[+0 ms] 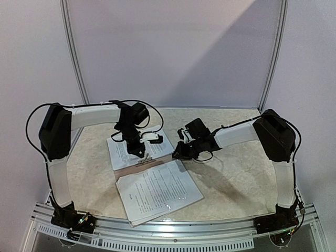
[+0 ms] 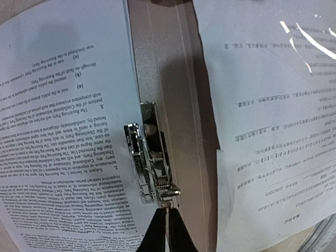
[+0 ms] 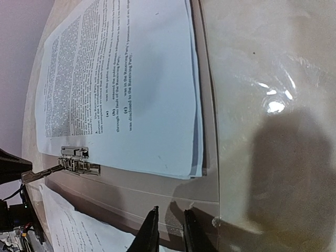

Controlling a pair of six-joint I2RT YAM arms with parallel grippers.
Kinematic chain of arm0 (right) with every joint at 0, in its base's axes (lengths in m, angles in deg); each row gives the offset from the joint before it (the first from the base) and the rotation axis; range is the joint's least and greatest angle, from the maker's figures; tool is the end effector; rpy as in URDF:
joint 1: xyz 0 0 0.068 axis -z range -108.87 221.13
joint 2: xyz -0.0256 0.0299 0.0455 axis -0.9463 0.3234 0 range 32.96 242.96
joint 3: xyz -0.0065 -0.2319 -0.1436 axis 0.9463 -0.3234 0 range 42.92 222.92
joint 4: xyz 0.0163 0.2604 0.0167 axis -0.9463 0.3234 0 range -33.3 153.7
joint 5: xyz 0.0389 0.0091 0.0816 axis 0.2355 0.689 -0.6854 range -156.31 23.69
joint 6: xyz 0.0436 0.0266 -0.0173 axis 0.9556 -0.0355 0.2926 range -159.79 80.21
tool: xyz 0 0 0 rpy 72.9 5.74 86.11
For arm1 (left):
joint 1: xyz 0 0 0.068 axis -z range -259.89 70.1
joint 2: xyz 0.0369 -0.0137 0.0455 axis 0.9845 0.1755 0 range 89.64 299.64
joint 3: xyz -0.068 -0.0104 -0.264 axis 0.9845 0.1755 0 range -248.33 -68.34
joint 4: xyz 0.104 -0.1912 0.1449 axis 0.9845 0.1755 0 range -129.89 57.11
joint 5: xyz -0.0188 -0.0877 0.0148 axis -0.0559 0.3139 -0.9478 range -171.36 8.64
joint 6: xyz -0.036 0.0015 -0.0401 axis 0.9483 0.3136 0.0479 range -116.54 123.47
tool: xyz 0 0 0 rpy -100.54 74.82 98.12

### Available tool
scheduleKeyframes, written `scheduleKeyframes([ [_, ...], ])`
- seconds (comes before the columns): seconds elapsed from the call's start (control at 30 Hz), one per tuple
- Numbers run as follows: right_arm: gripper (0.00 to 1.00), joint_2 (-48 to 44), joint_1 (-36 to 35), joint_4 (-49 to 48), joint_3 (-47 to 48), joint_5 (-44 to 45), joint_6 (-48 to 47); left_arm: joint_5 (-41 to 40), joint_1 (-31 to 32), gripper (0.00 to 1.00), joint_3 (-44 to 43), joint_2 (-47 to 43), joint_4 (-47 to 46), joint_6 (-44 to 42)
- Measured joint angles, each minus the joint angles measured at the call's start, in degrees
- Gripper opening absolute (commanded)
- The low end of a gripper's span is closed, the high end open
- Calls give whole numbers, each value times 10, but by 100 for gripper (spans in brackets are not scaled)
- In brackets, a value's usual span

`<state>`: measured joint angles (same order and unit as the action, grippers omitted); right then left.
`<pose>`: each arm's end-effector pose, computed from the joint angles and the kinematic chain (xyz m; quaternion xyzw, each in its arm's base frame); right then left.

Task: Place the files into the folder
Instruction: Close the spring clip on the folder with some files.

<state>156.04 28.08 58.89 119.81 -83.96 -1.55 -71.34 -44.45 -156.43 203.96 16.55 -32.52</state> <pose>0.3206 0.3142 0.1188 -0.0933 0.9206 0.3374 0.1729 0.3134 -0.2305 0.1914 0.5848 0.8039 -0.0869 0.0641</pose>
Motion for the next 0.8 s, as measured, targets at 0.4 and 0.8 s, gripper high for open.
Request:
scheduleKeyframes([
  [0.4, 31, -16, -1, 54, 37, -8, -19, 29, -22, 22, -21, -33, 20, 38],
  [0.8, 29, -4, -80, 82, 216, -21, -29, -5, -102, 26, 102, -78, -96, 141],
])
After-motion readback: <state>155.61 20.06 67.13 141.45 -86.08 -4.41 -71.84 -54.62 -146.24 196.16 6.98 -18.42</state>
